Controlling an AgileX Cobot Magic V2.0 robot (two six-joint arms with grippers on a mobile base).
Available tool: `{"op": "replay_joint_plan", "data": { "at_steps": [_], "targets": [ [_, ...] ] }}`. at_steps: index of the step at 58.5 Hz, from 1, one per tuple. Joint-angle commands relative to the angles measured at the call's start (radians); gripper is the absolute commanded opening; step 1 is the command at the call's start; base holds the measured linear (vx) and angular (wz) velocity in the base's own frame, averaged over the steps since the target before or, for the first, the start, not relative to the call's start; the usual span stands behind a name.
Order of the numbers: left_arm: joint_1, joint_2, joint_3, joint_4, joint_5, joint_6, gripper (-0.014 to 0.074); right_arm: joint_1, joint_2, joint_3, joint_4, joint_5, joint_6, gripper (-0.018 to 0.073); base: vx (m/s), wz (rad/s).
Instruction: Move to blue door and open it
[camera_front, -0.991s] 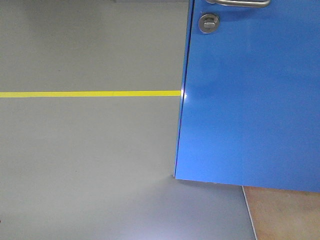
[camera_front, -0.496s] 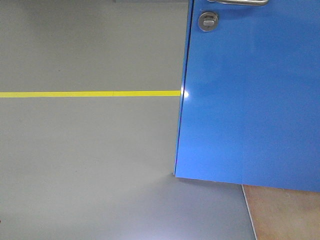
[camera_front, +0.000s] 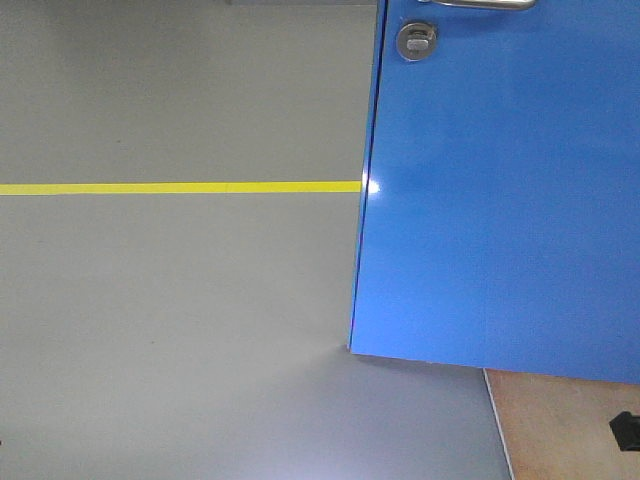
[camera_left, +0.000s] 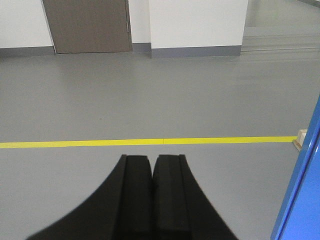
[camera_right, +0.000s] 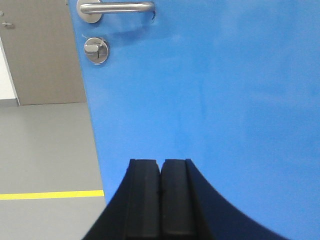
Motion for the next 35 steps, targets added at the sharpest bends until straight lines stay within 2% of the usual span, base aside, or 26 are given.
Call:
{"op": "replay_joint_plan", "data": {
  "at_steps": [1, 35],
  "targets": [
    [-0.001, -0.013, -0.026, -0.003, -0.085, -0.007, 0.0073, 0.002, -0.016, 0.002, -0.015, -0.068, 0.007, 0.0012, 0.00, 0.00],
    [-0.001, -0.013, -0.026, -0.003, -0.085, -0.007, 0.0073, 0.002, -0.016, 0.002, -0.002, -0.062, 0.017, 0.0012, 0.00, 0.00]
  ]
}}
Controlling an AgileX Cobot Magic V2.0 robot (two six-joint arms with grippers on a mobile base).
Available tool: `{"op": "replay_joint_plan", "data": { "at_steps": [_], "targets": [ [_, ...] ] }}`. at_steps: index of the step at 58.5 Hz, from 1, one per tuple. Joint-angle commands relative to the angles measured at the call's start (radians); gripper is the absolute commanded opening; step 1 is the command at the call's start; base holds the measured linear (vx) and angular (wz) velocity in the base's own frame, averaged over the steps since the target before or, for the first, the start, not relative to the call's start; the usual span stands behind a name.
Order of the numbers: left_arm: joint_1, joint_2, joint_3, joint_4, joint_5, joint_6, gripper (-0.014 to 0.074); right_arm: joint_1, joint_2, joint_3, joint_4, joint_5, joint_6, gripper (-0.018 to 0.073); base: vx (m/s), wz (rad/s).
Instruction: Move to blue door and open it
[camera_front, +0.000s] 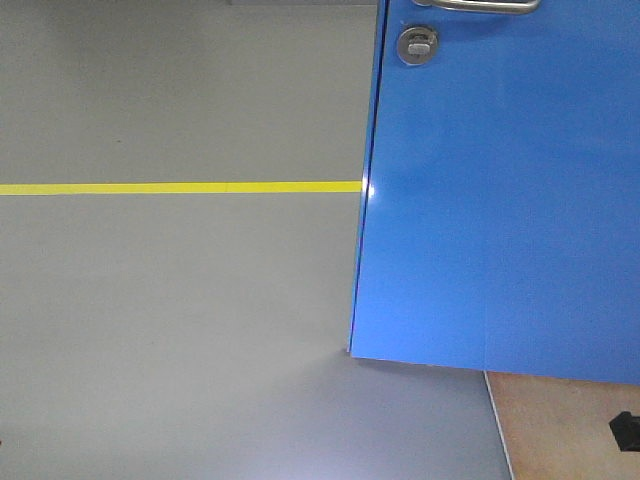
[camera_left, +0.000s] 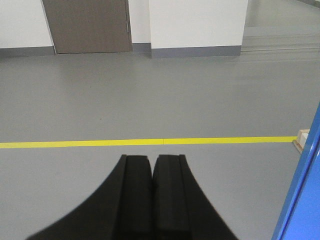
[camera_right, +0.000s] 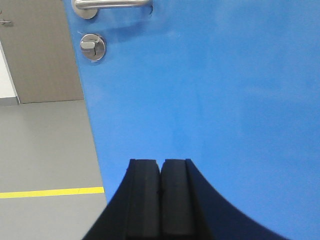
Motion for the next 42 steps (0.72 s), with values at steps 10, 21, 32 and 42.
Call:
{"op": "replay_joint_plan", "data": {
  "at_steps": [10, 21, 32, 42],
  "targets": [
    [-0.001, -0.013, -0.026, -0.003, -0.085, -0.007, 0.0073, 0.001, -0.016, 0.002, -0.006, -0.078, -0.002, 0.0012, 0.00, 0.00],
    [-0.001, -0.013, -0.026, -0.003, -0.085, -0.007, 0.0073, 0.001, -0.016, 0.002, -0.009, -0.078, -0.002, 0.0012, 0.00, 0.00],
    [-0.001, -0.013, -0.026, -0.003, -0.085, -0.007, 0.0073, 0.001, -0.016, 0.002, -0.009, -0.078, -0.002, 0.0012, 0.00, 0.00],
    [-0.001, -0.013, -0.026, -0.003, -0.085, -0.007, 0.0073, 0.001, -0.016, 0.002, -0.009, -0.078, -0.002, 0.0012, 0.00, 0.00]
  ]
}}
